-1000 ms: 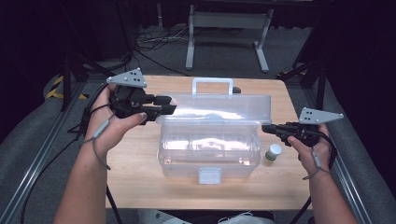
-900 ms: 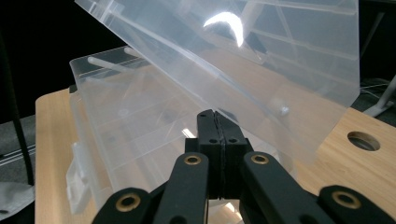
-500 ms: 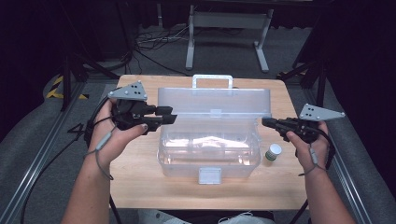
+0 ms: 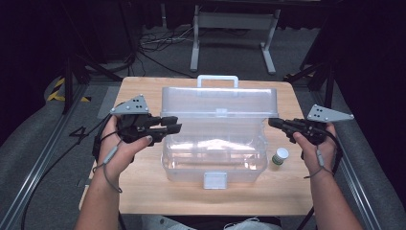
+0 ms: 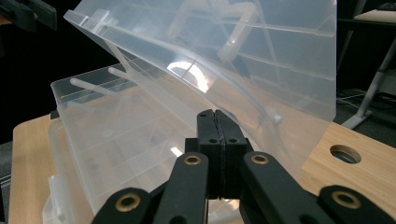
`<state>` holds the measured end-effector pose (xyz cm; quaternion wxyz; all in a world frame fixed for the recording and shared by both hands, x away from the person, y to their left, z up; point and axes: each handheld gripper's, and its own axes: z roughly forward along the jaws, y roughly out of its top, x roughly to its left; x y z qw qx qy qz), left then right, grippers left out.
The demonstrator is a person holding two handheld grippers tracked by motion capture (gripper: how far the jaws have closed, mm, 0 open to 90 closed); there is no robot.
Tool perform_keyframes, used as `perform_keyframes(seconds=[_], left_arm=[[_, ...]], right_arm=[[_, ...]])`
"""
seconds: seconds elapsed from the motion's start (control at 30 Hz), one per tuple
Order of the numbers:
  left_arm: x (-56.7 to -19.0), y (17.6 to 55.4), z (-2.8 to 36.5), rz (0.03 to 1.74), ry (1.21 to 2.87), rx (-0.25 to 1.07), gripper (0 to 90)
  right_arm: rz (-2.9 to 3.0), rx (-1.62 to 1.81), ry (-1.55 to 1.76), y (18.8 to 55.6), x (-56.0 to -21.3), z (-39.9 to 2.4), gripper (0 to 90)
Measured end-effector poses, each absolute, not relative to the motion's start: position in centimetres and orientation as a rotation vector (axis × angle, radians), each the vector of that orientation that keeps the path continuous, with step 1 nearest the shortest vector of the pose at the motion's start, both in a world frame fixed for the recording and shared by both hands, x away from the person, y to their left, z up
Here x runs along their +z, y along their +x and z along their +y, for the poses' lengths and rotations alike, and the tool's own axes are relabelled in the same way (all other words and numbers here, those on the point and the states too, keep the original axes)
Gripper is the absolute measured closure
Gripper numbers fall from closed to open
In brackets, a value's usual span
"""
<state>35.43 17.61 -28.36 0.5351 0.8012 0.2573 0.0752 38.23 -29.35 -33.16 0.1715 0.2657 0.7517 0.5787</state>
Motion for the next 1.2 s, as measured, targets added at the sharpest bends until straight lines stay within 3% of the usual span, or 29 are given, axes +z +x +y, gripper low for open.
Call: perform_keyframes(seconds=[0.33, 0.73, 1.2], left_arm=[[-29.8, 35.6, 18.1, 0.684, 1.908, 0.249, 74.2], [-31.4, 36.3, 18.5, 0.799, 1.827, 0.343, 89.0], [-31.8, 36.8, 18.1, 0.805, 1.810, 0.398, 89.9]], right_arm=[[2.128, 1.643, 0.749, 38.2, -33.2, -29.3, 90.0], [2.120, 1.641, 0.744, 37.9, -33.4, -29.3, 90.0], [2.123, 1.623, 0.768, 37.4, -33.6, -29.6, 90.0]])
